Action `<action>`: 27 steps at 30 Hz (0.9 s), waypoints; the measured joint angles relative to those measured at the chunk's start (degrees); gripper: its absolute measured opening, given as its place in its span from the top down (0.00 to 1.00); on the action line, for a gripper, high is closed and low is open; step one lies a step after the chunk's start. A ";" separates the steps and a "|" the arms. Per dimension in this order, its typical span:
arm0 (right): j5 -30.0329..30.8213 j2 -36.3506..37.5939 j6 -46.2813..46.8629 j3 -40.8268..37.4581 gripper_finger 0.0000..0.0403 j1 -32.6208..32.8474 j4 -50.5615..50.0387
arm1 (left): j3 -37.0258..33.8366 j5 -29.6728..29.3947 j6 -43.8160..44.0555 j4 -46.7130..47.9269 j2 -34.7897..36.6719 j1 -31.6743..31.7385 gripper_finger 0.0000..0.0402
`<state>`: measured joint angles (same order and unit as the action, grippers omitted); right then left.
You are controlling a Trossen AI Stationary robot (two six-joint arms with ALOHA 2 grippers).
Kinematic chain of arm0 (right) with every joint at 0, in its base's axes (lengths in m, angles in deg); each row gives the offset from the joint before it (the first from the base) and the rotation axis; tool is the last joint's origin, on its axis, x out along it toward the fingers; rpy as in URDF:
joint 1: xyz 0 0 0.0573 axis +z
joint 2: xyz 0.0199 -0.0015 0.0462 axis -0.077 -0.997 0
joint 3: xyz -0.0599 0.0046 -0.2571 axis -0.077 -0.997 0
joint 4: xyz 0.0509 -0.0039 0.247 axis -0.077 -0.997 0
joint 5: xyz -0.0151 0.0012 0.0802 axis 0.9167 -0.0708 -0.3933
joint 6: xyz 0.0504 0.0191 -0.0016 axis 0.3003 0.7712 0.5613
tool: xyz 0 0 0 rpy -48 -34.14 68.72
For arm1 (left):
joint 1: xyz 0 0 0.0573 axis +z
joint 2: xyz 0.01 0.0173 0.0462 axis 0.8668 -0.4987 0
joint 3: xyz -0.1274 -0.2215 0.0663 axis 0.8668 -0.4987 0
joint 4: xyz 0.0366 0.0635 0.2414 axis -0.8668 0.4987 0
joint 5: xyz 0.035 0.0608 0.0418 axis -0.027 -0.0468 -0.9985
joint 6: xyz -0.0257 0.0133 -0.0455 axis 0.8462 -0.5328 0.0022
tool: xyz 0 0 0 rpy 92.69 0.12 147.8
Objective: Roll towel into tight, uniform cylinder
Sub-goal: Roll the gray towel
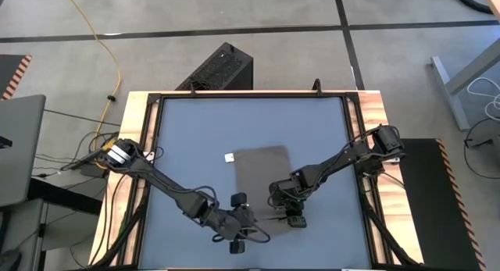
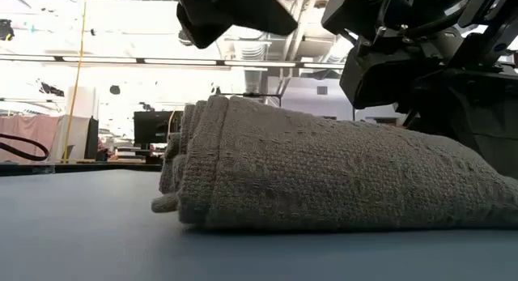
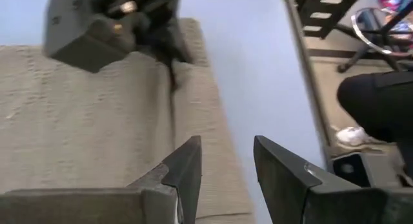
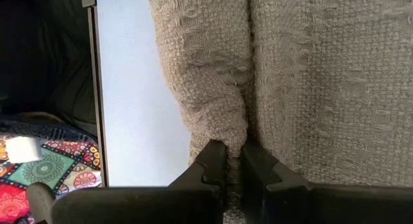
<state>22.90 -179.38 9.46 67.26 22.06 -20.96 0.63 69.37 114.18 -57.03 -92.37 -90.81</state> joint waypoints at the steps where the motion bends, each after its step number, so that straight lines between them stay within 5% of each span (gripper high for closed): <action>1: -0.03 0.00 0.02 0.00 0.90 -0.04 0.00 | 0.00 0.02 -0.10 -0.66 0.00 -0.01 0.68; 11: -0.62 -0.02 1.50 0.00 0.90 -0.22 -0.36 | -0.04 -1.13 -5.35 -10.37 -5.44 1.11 0.68; 27: -1.15 -0.02 4.52 0.00 0.88 -0.17 0.35 | -0.04 1.07 1.46 -4.50 -8.58 1.86 0.68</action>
<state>21.75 -179.40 13.99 67.26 21.89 -20.62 0.59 70.44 115.63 -61.52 -100.95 -88.95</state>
